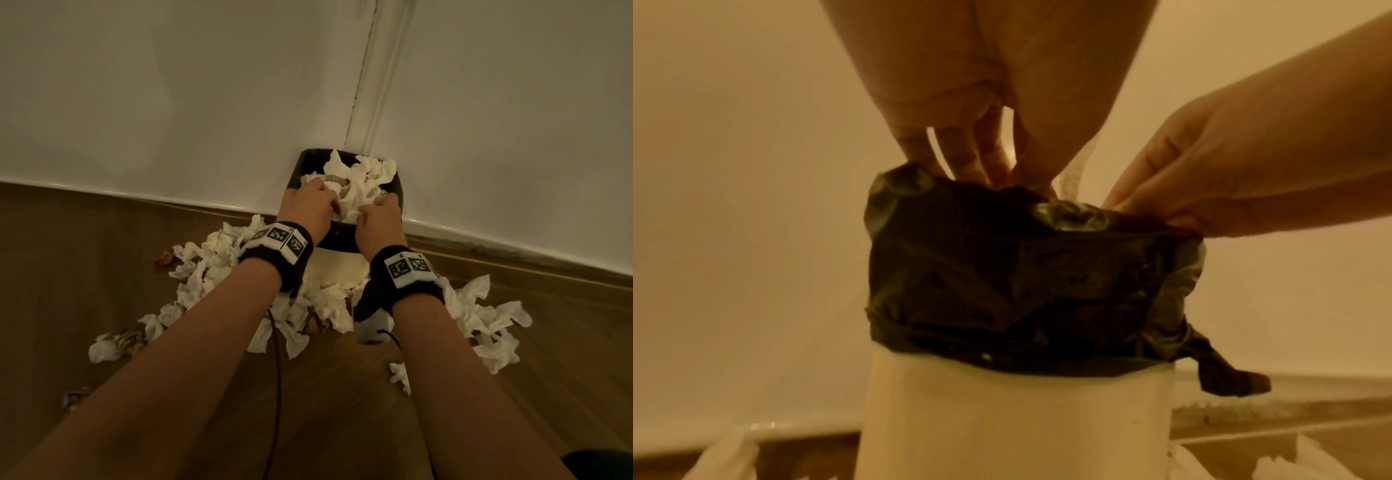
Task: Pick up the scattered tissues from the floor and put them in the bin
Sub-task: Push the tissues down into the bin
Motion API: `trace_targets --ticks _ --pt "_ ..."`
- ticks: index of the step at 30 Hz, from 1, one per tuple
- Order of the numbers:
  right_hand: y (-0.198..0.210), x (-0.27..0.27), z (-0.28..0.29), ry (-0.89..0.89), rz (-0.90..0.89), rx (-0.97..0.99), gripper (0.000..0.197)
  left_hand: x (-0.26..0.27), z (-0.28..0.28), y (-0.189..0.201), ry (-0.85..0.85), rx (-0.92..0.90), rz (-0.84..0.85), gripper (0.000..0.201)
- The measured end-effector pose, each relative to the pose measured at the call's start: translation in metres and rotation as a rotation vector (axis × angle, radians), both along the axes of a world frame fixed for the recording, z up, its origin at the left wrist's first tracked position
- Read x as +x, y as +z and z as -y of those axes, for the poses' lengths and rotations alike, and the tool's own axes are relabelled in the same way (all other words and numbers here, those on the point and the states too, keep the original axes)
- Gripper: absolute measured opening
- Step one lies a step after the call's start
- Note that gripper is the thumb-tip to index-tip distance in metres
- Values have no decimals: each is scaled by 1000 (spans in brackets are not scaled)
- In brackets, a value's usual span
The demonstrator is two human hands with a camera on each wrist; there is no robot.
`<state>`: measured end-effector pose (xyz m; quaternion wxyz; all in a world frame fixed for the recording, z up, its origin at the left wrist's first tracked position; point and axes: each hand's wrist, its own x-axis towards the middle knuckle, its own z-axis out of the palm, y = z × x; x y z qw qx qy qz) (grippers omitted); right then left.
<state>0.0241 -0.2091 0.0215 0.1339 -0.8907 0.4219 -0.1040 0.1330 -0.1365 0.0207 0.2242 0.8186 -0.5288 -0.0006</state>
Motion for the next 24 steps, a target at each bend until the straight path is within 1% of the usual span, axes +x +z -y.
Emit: trace_targets --ticks 3,5,8,10,12,15,20,22,24 --pt "-2 2 -8 41 -41 -28 38 -3 -8 -5 28 -42 0 26" --pt "-3 2 -11 6 -62 -52 42 -4 -16 -7 36 -119 -8 26" --pt "-4 0 -15 -82 -41 -140 46 -3 -33 -13 76 -266 -39 28" --pt "-4 0 -20 -144 35 -232 41 0 -47 -18 127 -331 -60 31" --pt "-4 1 -29 -169 171 -290 32 1 -60 -26 183 -352 -76 33" --pt "-6 7 -49 -85 309 -343 27 4 -82 -41 256 -335 -127 31" --pt "-17 24 -86 119 526 -366 18 9 -125 -72 344 -226 -191 29" --pt "-27 32 -101 230 525 -292 17 11 -146 -88 396 -163 -229 31" --pt "-43 36 -116 304 462 -175 18 12 -167 -105 466 -78 -291 32"
